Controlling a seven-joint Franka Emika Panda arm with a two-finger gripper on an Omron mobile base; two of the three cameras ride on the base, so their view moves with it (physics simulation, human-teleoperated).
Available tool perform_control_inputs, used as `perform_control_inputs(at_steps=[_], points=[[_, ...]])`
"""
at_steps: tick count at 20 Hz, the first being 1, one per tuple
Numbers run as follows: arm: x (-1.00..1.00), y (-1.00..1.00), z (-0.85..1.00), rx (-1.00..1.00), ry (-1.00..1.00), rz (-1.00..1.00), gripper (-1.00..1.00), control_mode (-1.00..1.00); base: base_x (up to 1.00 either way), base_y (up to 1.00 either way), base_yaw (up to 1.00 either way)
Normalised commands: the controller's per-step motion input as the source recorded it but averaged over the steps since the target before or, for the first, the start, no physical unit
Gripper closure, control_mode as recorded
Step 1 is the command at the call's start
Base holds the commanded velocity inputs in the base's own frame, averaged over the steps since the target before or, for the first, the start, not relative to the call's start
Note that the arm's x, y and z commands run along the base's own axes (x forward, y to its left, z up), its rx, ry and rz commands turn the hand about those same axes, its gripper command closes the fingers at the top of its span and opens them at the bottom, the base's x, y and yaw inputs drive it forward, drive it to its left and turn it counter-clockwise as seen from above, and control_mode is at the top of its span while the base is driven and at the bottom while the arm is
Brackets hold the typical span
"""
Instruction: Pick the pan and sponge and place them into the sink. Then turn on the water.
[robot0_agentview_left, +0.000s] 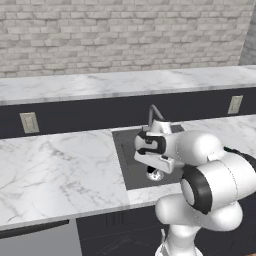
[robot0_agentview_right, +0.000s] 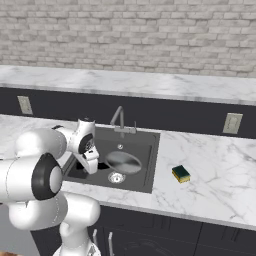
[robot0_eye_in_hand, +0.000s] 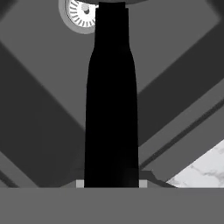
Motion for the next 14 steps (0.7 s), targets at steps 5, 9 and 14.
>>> perform_control_inputs(at_steps=[5, 9, 14], points=[[0.23, -0.02, -0.19, 0.0, 0.0, 0.0, 1.0, -1.0, 0.0, 0.0, 0.0], [0.23, 0.0, -0.2, 0.0, -0.01, 0.0, 1.0, -1.0, 0.0, 0.0, 0.0], [0.24, -0.01, -0.21, 0.0, 0.0, 0.0, 1.0, -1.0, 0.0, 0.0, 0.0]])
